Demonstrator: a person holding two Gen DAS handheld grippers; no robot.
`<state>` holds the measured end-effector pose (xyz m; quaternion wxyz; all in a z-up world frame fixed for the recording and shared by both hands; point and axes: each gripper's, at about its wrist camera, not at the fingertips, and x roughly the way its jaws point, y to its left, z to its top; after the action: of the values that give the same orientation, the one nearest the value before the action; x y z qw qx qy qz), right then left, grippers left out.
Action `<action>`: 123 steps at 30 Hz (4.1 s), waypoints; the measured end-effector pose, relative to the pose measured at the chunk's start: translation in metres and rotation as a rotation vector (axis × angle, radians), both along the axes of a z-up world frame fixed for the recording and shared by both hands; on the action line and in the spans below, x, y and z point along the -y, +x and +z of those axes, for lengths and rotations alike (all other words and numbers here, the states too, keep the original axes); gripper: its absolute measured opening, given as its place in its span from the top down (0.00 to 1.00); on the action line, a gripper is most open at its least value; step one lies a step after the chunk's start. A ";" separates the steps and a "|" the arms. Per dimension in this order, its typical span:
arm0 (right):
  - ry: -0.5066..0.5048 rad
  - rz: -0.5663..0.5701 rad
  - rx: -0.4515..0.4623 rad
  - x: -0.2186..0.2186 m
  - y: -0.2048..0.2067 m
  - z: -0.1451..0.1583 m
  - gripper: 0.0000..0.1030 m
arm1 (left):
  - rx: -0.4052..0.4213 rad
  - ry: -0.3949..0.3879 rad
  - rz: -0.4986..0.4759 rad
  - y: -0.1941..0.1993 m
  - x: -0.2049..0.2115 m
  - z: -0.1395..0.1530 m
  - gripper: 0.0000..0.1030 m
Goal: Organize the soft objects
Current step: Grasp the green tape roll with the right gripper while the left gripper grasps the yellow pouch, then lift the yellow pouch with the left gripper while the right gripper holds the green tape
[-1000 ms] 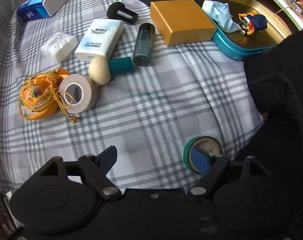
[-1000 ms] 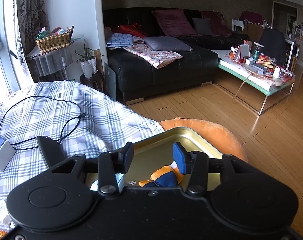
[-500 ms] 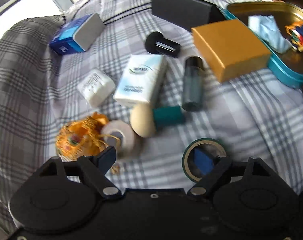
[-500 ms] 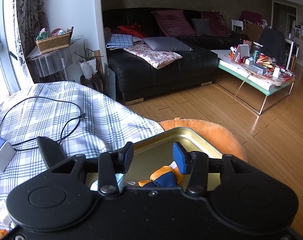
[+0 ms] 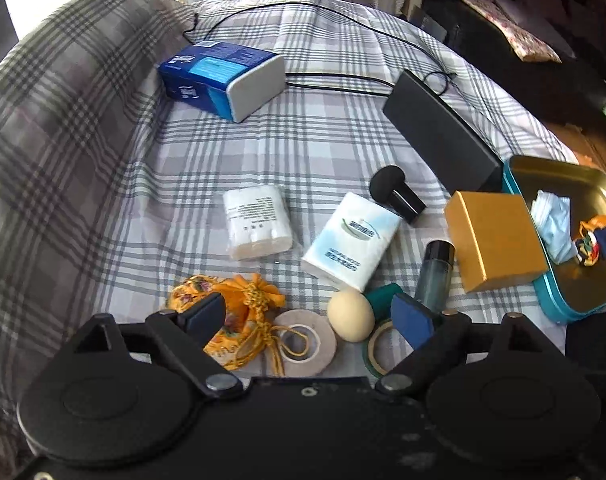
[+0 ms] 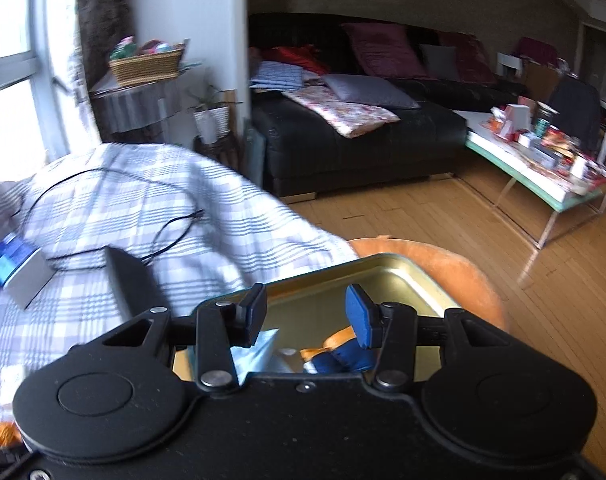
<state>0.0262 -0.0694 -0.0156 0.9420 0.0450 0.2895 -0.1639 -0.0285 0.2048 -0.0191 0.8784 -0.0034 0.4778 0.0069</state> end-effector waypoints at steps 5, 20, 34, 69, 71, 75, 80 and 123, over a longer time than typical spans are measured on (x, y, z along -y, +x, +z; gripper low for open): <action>0.029 0.219 -0.037 -0.041 -0.005 -0.008 0.55 | 0.016 -0.041 0.115 0.001 -0.039 0.005 0.13; 0.083 0.565 -0.206 -0.126 -0.020 -0.063 0.55 | 0.009 -0.072 0.234 0.009 -0.094 -0.013 0.07; 0.038 0.552 -0.321 -0.168 -0.015 -0.107 0.55 | 0.121 0.012 0.240 0.003 -0.097 -0.016 0.00; 0.037 0.511 -0.333 -0.191 -0.003 -0.127 0.49 | -0.002 -0.052 0.254 0.012 -0.110 -0.031 0.01; 0.029 0.519 -0.337 -0.191 -0.003 -0.127 0.50 | -0.003 -0.049 0.252 0.012 -0.110 -0.031 0.01; 0.025 0.539 -0.353 -0.191 -0.005 -0.126 0.52 | -0.008 -0.053 0.243 0.013 -0.108 -0.031 0.01; -0.010 0.587 -0.369 -0.197 -0.014 -0.125 0.53 | -0.011 -0.053 0.235 0.013 -0.107 -0.030 0.01; 0.245 0.531 -0.307 -0.139 -0.023 -0.080 0.53 | -0.153 -0.006 0.191 0.046 -0.060 -0.074 0.00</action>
<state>0.0034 0.0699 -0.0961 0.8847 0.0555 0.4474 0.1185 0.0171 0.2644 -0.0934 0.8346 -0.0509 0.5412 0.0892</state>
